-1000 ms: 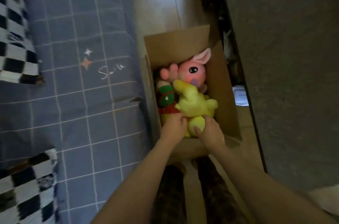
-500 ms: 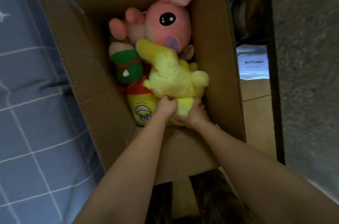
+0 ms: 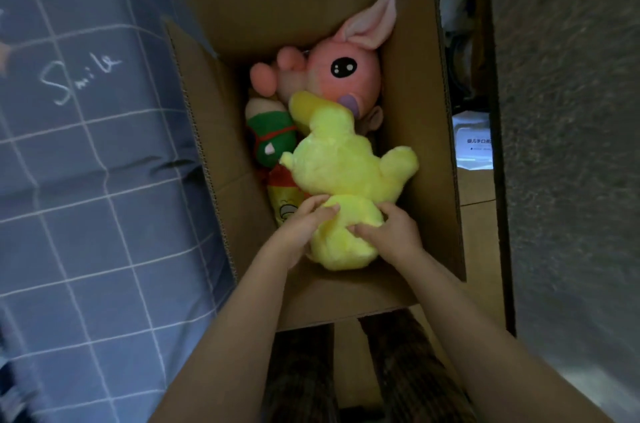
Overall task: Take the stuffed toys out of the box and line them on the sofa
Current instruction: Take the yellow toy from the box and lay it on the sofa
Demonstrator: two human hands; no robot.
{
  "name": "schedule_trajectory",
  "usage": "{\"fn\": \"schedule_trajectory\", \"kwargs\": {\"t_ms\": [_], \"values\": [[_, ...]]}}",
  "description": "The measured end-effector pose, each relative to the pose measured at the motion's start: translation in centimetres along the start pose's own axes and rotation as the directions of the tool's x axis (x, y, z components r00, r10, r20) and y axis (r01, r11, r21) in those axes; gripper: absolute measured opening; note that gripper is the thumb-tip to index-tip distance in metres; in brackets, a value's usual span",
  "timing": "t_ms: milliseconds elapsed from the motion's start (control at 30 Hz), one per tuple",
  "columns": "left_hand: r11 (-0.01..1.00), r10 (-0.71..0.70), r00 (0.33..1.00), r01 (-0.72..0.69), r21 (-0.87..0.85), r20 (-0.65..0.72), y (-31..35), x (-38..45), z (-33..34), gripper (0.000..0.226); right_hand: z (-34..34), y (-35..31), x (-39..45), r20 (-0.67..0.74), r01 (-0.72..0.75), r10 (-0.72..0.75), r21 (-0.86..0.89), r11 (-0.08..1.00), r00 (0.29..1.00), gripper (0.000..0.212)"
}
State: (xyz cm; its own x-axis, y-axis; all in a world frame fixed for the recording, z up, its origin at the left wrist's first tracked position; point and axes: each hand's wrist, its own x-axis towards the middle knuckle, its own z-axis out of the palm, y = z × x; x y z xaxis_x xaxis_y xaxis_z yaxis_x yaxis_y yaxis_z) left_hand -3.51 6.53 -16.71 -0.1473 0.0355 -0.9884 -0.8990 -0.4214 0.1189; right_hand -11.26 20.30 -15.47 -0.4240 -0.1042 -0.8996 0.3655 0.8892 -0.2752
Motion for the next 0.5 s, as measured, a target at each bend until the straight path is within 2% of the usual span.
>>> {"fn": "schedule_trajectory", "kwargs": {"t_ms": [67,167,267,433,500], "values": [[1.000,0.002,1.000,-0.002,0.015,0.013,0.0,-2.0,-0.4,0.048,-0.8,-1.2,-2.1,0.031,-0.002,-0.001,0.100,0.995,1.000,0.062],[0.997,0.057,0.998,-0.057,0.052,0.008,0.9,-5.3,-1.0,0.079,-2.3,-3.7,-5.5,0.046,0.005,-0.017,0.251,0.968,0.999,0.050],[0.987,0.160,0.987,-0.161,0.019,0.032,3.0,-9.0,-1.7,0.096,-4.2,-6.2,-8.6,-0.054,0.131,-0.122,0.220,0.967,0.991,0.038],[0.945,0.322,0.946,-0.323,-0.056,-0.023,6.8,-16.9,-4.4,0.088,-5.3,-11.8,-14.5,-0.225,0.348,-0.314,0.129,0.929,0.922,0.057],[0.927,0.361,0.929,-0.367,-0.080,-0.078,8.1,-20.8,-6.0,0.093,-4.9,-15.0,-16.8,-0.284,0.424,-0.380,0.108,0.899,0.880,0.053]]}}
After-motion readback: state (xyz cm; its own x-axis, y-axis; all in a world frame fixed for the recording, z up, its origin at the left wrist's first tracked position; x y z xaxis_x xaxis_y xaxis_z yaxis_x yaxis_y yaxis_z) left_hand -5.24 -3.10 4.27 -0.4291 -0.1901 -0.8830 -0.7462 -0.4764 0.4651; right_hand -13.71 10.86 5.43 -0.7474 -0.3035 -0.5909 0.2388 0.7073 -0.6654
